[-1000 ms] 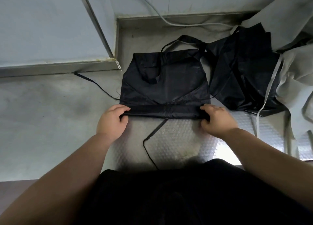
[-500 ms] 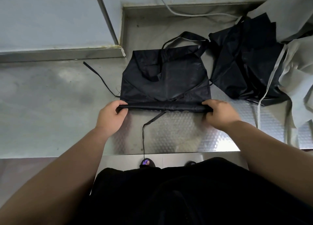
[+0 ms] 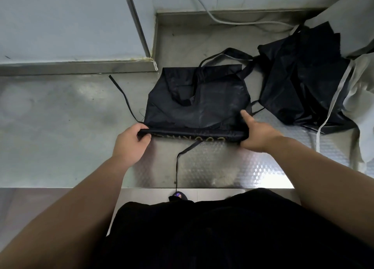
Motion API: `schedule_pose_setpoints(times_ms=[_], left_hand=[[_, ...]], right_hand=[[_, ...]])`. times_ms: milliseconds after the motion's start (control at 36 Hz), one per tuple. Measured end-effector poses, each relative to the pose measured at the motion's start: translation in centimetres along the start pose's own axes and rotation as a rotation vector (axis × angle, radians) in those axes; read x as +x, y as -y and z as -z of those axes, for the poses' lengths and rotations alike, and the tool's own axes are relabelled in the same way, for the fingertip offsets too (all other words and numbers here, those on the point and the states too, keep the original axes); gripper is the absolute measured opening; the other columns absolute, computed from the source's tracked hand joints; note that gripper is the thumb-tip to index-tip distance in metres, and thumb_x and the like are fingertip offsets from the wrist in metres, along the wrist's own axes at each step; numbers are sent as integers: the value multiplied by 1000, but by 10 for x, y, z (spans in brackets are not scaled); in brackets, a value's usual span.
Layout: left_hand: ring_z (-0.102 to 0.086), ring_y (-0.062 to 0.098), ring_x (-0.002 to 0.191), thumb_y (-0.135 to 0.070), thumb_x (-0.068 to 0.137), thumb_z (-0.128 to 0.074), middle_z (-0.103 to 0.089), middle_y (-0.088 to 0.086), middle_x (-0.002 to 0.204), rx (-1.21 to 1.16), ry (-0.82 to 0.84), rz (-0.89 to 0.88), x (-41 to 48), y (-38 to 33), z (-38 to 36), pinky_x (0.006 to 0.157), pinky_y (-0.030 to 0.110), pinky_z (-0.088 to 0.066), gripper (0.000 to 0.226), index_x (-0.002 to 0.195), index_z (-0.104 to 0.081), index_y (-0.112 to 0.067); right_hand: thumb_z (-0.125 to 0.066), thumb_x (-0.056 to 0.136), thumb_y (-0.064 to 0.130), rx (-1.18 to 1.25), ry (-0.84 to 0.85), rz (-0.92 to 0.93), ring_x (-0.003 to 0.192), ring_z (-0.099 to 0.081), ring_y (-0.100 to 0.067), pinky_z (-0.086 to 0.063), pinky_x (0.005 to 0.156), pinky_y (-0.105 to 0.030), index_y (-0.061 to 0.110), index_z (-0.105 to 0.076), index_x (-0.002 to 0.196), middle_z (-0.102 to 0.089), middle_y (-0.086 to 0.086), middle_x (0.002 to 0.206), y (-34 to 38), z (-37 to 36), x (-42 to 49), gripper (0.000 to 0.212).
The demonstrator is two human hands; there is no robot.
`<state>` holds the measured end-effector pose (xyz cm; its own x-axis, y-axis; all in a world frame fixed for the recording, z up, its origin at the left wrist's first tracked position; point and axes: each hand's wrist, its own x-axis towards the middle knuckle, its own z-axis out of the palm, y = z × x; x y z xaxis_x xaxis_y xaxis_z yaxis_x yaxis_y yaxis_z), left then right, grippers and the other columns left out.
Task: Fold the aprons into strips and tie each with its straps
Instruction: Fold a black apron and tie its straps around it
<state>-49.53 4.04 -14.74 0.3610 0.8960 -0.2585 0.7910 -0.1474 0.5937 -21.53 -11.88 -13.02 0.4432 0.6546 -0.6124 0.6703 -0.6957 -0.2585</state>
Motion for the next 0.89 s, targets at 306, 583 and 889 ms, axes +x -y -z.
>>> schedule_pose_setpoints(times_ms=[306, 583, 889], left_hand=[[-60, 19, 84, -18, 89, -61, -66, -2, 90, -60, 15, 22, 1, 3, -2, 77, 22, -40, 12, 100, -63, -22], [-64, 20, 89, -27, 91, -58, -70, 0, 91, -163, 44, 76, 18, 12, -3, 79, 29, -44, 12, 102, -57, -23], [-54, 23, 97, -32, 94, -55, -56, -1, 96, -107, -113, 222, 36, -6, -17, 78, 26, -37, 32, 111, -56, -6]], right_hand=[[-63, 79, 19, 71, -116, 3, 105, -55, -28, -44, 77, -28, 15, -32, 143, -56, -12, 122, -2, -9, -3, 71], [-70, 82, 32, 407, -196, -55, 84, -54, -17, -40, 69, -23, 16, -58, 122, -58, 1, 92, -10, -7, -10, 45], [-55, 93, 38, 490, -316, -273, 110, -54, -31, -39, 71, -31, 8, -34, 133, -54, -14, 126, 1, -16, 5, 54]])
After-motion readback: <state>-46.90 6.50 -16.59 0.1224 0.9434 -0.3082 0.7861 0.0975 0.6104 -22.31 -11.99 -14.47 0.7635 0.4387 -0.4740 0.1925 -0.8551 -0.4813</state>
